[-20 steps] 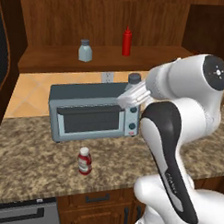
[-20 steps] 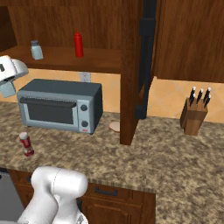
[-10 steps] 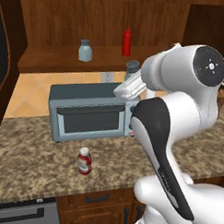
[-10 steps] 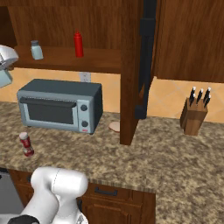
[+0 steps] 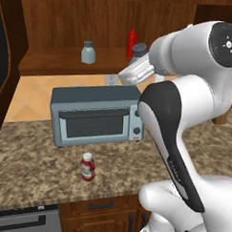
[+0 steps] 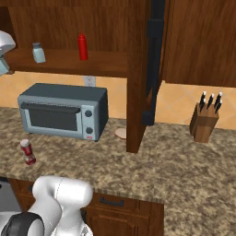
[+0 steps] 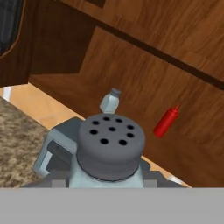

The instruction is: Put the shaker and condiment bottle from the counter next to their counterparts in the cabinet.

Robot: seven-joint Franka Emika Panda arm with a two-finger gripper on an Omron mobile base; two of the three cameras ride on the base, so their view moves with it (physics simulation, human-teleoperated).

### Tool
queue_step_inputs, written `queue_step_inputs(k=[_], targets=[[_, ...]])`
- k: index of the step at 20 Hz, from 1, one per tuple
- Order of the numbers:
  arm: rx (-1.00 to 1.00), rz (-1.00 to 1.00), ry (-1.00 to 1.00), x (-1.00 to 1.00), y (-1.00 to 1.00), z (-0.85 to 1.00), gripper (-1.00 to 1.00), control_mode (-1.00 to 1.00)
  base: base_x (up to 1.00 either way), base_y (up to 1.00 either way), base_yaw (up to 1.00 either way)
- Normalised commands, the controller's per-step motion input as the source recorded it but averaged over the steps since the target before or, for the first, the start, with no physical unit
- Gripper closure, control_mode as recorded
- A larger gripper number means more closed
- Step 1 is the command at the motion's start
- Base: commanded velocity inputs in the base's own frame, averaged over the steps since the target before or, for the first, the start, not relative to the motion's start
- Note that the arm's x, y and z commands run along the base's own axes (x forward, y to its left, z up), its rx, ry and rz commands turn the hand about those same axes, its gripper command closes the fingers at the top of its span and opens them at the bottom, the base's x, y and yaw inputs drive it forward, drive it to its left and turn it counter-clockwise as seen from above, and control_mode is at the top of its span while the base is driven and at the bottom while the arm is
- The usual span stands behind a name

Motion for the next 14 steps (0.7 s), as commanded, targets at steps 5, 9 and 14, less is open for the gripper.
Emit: queue_step_inputs(k=[5, 9, 14], targets=[[0.11, 0.0, -0.13, 0.0, 0.0, 0.09, 1.0, -1.0, 0.0, 0.0, 0.0], [0.06, 0.02, -0.05, 0.15, 0.04, -0.09, 1.0, -1.0, 0.0, 0.0, 0.0], [0.21, 0.03, 0.0, 0.53, -0.14, 0.03, 1.0, -1.0, 0.0, 0.0, 0.0]])
